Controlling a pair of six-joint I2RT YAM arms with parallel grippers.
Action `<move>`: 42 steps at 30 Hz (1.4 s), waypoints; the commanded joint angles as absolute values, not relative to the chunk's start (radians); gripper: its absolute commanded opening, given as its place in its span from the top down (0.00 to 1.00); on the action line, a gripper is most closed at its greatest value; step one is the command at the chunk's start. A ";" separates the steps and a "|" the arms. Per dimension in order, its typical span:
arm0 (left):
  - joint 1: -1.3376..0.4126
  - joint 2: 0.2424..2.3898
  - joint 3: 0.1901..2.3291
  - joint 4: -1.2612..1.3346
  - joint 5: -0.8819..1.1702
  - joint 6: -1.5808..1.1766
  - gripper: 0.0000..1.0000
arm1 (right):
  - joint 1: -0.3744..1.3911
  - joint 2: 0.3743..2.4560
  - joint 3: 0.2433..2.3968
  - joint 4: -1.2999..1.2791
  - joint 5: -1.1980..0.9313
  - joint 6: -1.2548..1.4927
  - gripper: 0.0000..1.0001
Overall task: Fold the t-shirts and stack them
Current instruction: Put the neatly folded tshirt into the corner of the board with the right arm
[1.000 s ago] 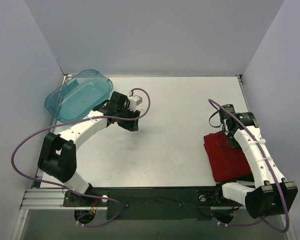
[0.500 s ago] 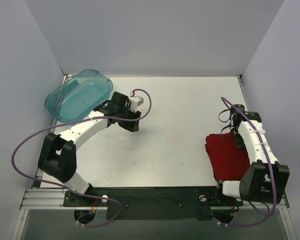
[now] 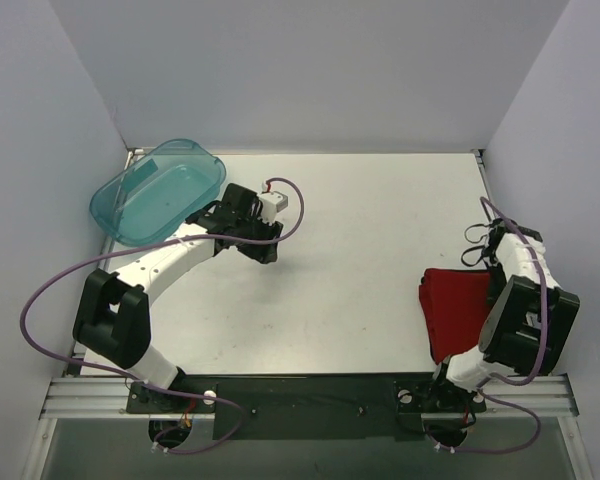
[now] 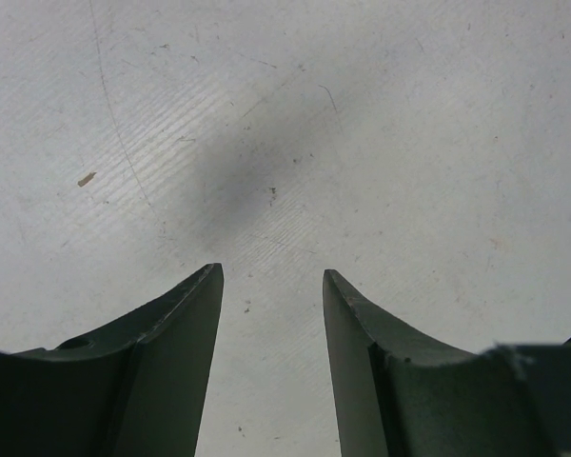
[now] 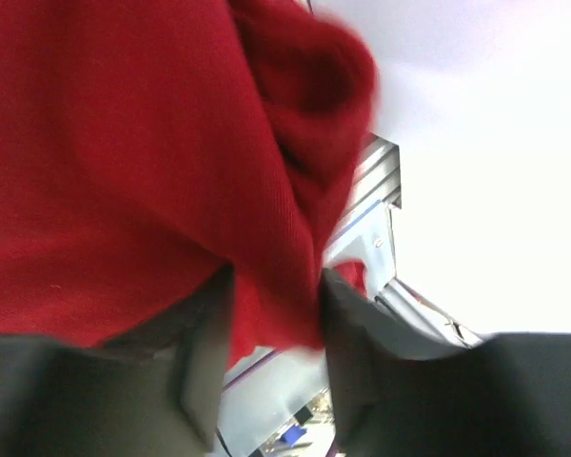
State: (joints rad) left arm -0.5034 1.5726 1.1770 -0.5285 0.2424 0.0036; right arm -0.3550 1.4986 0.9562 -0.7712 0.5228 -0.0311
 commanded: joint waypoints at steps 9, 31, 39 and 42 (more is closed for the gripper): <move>-0.497 1.534 1.203 -0.529 0.227 0.046 0.44 | -0.483 1.434 1.061 -0.772 0.508 0.147 0.23; -0.419 1.138 0.993 -0.511 0.210 0.129 0.37 | -0.459 1.486 1.114 -0.571 0.051 0.249 0.18; -0.407 0.800 0.573 -0.039 -0.168 -0.129 0.19 | -0.258 0.949 0.727 -0.010 -0.240 0.227 0.00; -0.396 0.744 0.418 0.101 -0.250 -0.132 0.15 | -0.232 0.838 0.496 0.213 -0.363 0.297 0.00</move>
State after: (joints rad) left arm -0.4129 0.7959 0.5621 -0.1928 -0.0399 -0.0399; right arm -0.2474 0.9184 0.7586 -0.1165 -0.1581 0.2253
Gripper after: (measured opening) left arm 0.820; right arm 1.000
